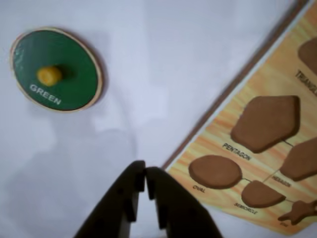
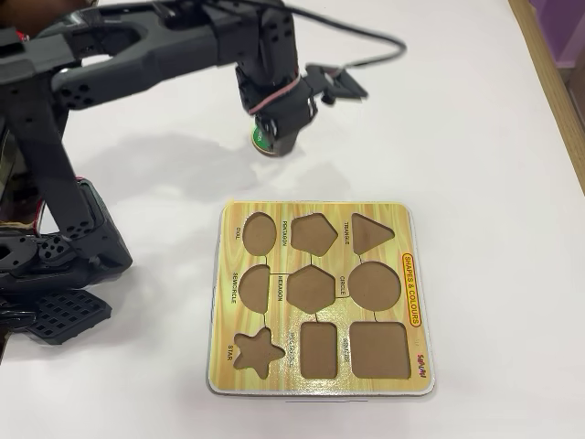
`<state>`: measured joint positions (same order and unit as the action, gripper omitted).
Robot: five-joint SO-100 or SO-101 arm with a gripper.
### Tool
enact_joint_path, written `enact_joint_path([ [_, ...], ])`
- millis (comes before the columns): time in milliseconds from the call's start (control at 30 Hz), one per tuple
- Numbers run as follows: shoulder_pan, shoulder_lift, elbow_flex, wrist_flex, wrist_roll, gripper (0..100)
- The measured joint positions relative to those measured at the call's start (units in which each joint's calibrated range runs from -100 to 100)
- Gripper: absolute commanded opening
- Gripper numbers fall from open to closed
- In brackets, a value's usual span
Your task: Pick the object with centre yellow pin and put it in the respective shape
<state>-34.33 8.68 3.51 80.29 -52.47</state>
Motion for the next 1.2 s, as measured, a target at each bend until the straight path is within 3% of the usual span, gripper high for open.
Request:
enact_joint_path([
  [567, -14.2, 15.2, -15.7, 0.0, 0.1, 1],
  [1200, -14.1, 16.2, -16.7, -0.3, -0.1, 1],
])
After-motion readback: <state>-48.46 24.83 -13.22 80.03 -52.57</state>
